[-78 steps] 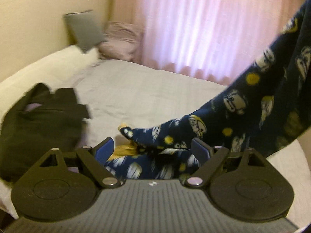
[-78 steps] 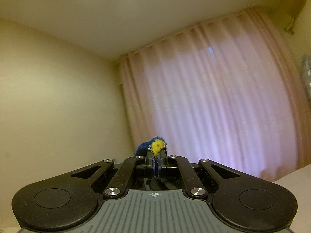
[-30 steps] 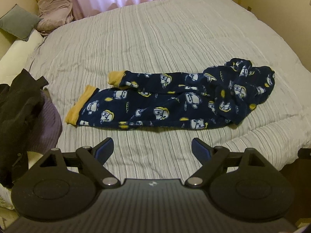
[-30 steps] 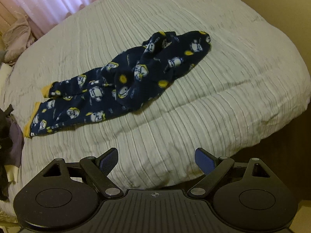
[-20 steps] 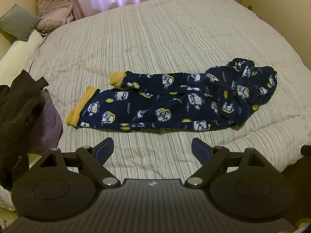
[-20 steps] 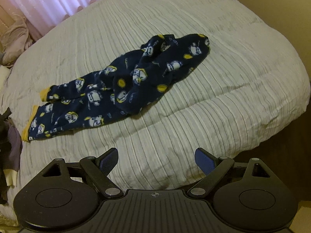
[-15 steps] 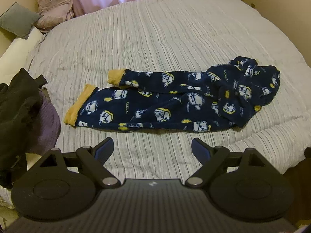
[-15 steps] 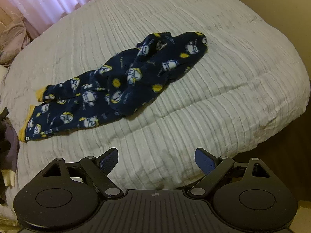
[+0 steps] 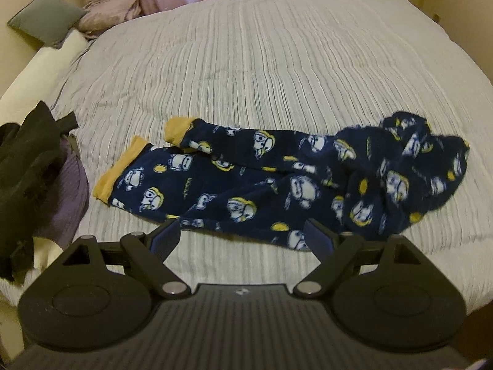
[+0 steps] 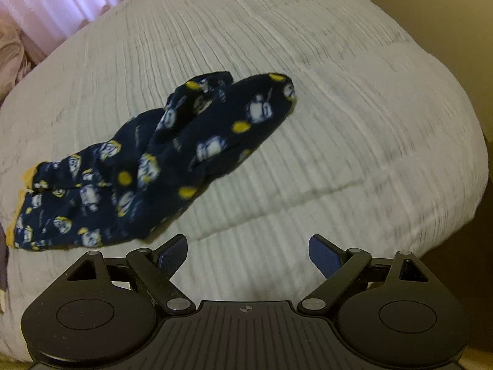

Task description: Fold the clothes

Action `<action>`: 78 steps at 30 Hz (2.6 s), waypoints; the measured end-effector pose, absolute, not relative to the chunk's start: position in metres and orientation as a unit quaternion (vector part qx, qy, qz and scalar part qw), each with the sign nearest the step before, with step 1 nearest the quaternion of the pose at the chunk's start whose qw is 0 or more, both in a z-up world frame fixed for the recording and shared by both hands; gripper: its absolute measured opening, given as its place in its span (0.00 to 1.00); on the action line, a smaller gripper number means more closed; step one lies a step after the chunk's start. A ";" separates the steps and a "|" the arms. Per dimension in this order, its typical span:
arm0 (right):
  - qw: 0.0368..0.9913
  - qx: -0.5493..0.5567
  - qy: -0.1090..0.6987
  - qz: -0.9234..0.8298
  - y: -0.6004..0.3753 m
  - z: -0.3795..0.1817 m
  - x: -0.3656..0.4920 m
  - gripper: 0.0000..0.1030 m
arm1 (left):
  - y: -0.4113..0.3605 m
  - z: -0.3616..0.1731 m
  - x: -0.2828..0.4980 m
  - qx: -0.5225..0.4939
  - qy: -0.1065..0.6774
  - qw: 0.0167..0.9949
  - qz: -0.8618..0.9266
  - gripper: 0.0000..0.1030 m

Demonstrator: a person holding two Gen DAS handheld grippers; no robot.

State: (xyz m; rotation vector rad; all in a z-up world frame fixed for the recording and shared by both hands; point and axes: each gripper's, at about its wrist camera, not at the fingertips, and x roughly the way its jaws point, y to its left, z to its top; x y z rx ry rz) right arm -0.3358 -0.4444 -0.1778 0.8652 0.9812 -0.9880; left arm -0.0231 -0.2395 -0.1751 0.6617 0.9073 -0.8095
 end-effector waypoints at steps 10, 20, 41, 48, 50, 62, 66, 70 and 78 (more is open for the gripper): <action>0.714 0.355 0.486 -0.359 -0.495 -0.199 -0.314 0.86 | -0.253 -0.196 -0.052 0.306 0.459 0.774 -0.310 0.83; 0.693 0.363 0.506 -0.364 -0.538 -0.236 -0.325 0.86 | -0.268 -0.209 -0.044 0.316 0.469 0.777 -0.276 0.83; 0.627 0.510 0.374 -0.454 -0.657 -0.331 -0.393 0.86 | -0.363 -0.343 0.103 0.288 0.476 0.784 -0.277 0.83; 0.630 0.539 0.311 -0.465 -0.688 -0.341 -0.374 0.86 | -0.395 -0.360 0.171 0.287 0.465 0.798 -0.255 0.83; 0.630 0.542 0.300 -0.469 -0.695 -0.340 -0.369 0.86 | -0.404 -0.364 0.189 0.275 0.470 0.802 -0.246 0.83; 0.621 0.542 0.288 -0.487 -0.701 -0.340 -0.351 0.86 | -0.421 -0.410 0.228 0.265 0.502 0.793 -0.223 0.14; 0.620 0.544 0.289 -0.487 -0.692 -0.338 -0.358 0.86 | -0.357 -0.362 0.220 0.178 0.497 0.804 -0.274 0.03; 0.628 0.546 0.288 -0.474 -0.698 -0.337 -0.352 0.86 | -0.277 -0.317 0.210 0.113 0.496 0.814 -0.280 0.03; 0.629 0.570 0.288 -0.444 -0.724 -0.361 -0.314 0.86 | -0.122 -0.290 0.183 0.020 0.496 0.845 -0.197 0.03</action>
